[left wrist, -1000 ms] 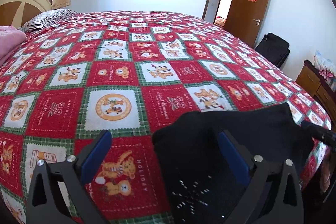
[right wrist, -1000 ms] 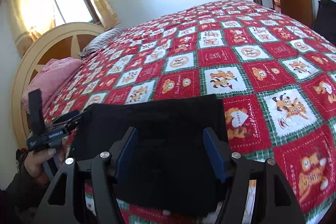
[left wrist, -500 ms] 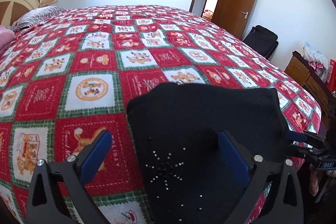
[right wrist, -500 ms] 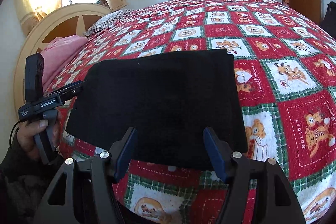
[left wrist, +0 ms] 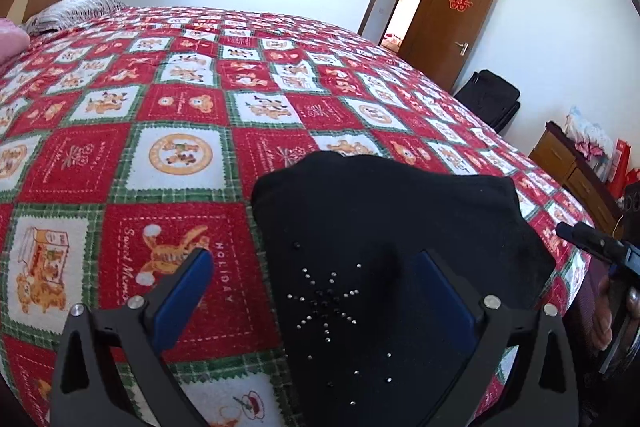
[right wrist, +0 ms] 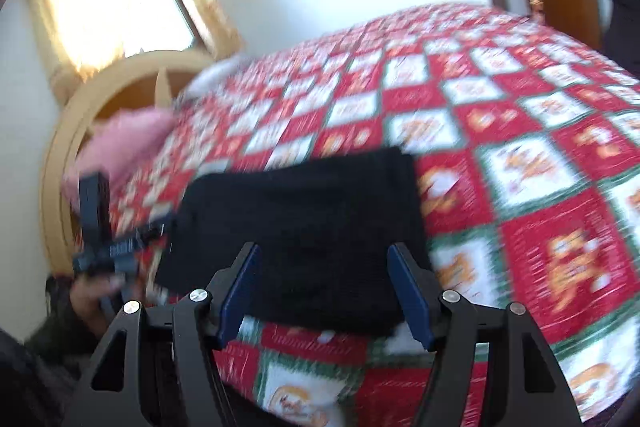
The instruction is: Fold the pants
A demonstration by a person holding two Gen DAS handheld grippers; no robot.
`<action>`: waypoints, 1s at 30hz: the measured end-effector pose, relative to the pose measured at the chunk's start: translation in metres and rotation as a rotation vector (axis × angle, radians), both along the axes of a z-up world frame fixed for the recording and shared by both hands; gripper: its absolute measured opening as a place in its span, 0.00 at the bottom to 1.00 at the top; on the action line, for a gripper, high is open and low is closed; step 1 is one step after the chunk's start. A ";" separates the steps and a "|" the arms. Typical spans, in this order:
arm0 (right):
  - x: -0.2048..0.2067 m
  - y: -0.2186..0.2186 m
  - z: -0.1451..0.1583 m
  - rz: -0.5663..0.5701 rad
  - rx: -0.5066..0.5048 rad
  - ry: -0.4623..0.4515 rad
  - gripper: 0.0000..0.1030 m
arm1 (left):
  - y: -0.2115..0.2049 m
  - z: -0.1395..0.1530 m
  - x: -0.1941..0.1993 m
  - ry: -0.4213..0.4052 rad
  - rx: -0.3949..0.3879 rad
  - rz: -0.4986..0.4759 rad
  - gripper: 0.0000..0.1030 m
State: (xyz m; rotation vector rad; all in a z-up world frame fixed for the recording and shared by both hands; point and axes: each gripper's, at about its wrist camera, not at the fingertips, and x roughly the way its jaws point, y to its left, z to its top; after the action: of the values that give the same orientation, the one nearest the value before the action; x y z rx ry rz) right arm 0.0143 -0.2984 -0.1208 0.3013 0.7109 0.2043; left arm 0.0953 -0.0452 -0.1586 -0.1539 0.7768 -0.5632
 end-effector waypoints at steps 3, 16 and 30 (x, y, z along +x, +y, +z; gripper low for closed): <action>0.004 -0.022 0.001 -0.094 0.020 0.014 0.65 | -0.006 -0.004 0.002 0.016 -0.005 -0.015 1.00; 0.051 -0.026 -0.048 -0.047 0.169 0.205 0.53 | -0.012 -0.012 -0.002 -0.003 0.050 -0.043 1.00; 0.056 -0.032 -0.061 -0.053 0.208 0.192 0.51 | -0.020 -0.017 0.000 -0.023 0.106 -0.057 1.00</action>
State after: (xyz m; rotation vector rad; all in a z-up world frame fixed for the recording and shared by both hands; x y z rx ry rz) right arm 0.0699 -0.3303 -0.1817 0.5430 0.8722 0.2014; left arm 0.0955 -0.0654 -0.1753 -0.0274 0.7890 -0.5751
